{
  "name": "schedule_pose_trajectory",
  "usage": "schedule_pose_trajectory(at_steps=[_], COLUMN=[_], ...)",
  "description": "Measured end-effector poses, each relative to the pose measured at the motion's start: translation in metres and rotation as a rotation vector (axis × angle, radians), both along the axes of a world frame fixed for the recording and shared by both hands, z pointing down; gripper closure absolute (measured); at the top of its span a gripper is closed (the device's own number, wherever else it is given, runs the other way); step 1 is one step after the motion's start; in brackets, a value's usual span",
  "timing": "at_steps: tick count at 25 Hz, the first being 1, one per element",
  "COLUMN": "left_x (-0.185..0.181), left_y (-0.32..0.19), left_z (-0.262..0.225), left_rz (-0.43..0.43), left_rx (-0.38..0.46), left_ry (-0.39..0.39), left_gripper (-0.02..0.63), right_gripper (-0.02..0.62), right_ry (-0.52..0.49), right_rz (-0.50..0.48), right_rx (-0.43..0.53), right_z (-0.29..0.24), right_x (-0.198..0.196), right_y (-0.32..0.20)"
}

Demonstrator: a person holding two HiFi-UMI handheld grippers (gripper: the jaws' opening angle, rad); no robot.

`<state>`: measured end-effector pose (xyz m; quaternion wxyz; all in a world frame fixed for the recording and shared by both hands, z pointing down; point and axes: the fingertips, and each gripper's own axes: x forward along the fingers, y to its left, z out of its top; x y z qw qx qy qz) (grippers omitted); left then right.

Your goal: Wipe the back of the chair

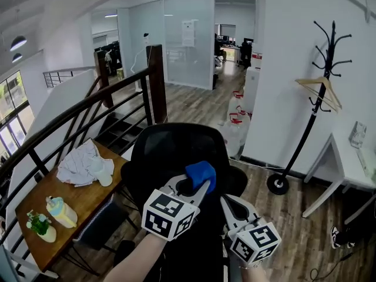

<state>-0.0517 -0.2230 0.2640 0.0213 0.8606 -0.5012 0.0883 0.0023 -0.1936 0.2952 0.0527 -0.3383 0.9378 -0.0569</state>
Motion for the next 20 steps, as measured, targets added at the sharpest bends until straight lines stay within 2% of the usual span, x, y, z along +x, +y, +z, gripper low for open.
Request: schedule_pose_trajectory(at_steps=[6,14,20], left_x=[0.004,0.008,0.000], left_y=[-0.035,-0.075,-0.092], left_z=[-0.013,-0.007,-0.005], left_rz=[0.061,0.065,0.054], left_rx=[0.012,0.005,-0.009], left_ry=[-0.060,-0.064,-0.038], left_gripper=[0.531,0.532,0.532], right_gripper=[0.569,0.568,0.569], right_ry=[-0.017,-0.015,-0.019], right_rz=[0.069,0.126,0.181], right_rx=[-0.006,-0.022,-0.040], right_z=[-0.005,0.002,0.009], right_x=[0.000,-0.005,-0.001], right_y=[-0.022,-0.035,-0.040])
